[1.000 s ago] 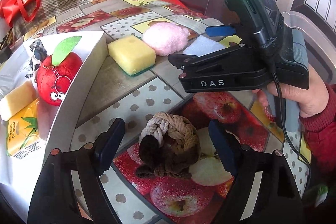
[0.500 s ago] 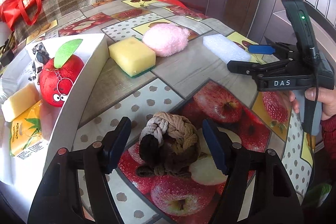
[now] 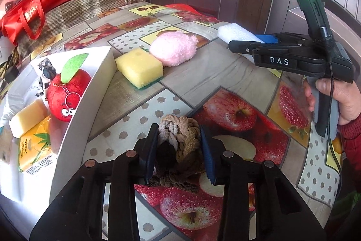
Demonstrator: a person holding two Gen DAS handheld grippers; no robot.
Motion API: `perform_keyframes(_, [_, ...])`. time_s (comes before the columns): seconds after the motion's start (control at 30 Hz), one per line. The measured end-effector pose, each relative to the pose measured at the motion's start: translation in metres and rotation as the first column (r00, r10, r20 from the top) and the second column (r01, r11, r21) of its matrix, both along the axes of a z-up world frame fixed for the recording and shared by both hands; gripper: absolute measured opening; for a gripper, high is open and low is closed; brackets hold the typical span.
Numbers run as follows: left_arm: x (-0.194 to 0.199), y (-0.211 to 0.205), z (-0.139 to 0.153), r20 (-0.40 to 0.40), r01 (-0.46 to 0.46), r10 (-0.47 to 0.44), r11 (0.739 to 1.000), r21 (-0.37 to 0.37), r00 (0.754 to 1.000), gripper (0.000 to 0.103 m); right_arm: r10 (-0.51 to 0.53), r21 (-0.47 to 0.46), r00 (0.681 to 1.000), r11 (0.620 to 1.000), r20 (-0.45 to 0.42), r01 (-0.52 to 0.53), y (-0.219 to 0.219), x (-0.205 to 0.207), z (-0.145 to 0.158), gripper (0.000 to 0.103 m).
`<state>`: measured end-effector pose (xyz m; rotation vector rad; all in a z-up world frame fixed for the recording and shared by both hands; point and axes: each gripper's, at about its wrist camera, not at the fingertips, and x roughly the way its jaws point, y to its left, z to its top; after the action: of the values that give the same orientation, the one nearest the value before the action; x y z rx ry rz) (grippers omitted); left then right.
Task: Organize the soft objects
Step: 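Lower and close the left tool on the rope toy while the right tool grasps the white foam block, then carry the rope toy and white foam block over the white box with both tools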
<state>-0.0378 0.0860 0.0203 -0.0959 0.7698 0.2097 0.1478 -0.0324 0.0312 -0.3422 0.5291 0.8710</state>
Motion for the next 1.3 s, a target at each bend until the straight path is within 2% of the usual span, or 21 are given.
perform_keyframes(0.13, [-0.021,-0.008,0.017,0.138,-0.007,-0.001,0.998,0.06,0.99,0.034,-0.033,0.228,0.997,0.973,0.063,0.017,-0.034,-0.023,0.018,0.052])
perform_keyframes(0.23, [-0.048,-0.01,0.032,0.292,-0.035,0.009,0.996,0.085,0.956,0.035,-0.034,0.329,0.994,0.944,0.108,-0.003,-0.046,-0.041,0.028,0.052])
perform_keyframes(0.3, [-0.062,-0.012,0.038,0.359,-0.074,0.031,0.991,0.108,0.933,0.035,-0.023,0.368,0.992,0.93,0.123,-0.024,-0.049,-0.051,0.032,0.052])
perform_keyframes(0.4, [-0.066,-0.012,0.04,0.368,-0.116,0.061,0.985,0.129,0.928,0.035,0.006,0.388,0.991,0.92,0.134,-0.058,-0.043,-0.064,0.035,0.052])
perform_keyframes(0.67, [-0.077,-0.008,0.041,0.384,-0.163,0.103,0.978,0.127,0.917,0.035,0.097,0.372,0.983,0.916,0.155,-0.149,-0.023,-0.097,0.034,0.052])
perform_keyframes(0.93, [-0.101,-0.002,0.043,0.406,-0.221,0.151,0.967,0.13,0.901,0.035,0.135,0.362,0.977,0.913,0.165,-0.188,-0.015,-0.118,0.032,0.052])
perform_keyframes(1.17, [-0.136,0.023,0.041,0.41,-0.311,0.238,0.943,0.121,0.88,0.035,0.181,0.327,0.967,0.916,0.179,-0.232,0.0,-0.134,0.03,0.052])
perform_keyframes(1.3, [-0.16,0.046,0.04,0.416,-0.389,0.318,0.916,0.097,0.852,0.035,0.208,0.312,0.963,0.916,0.17,-0.253,0.011,-0.14,0.028,0.052])
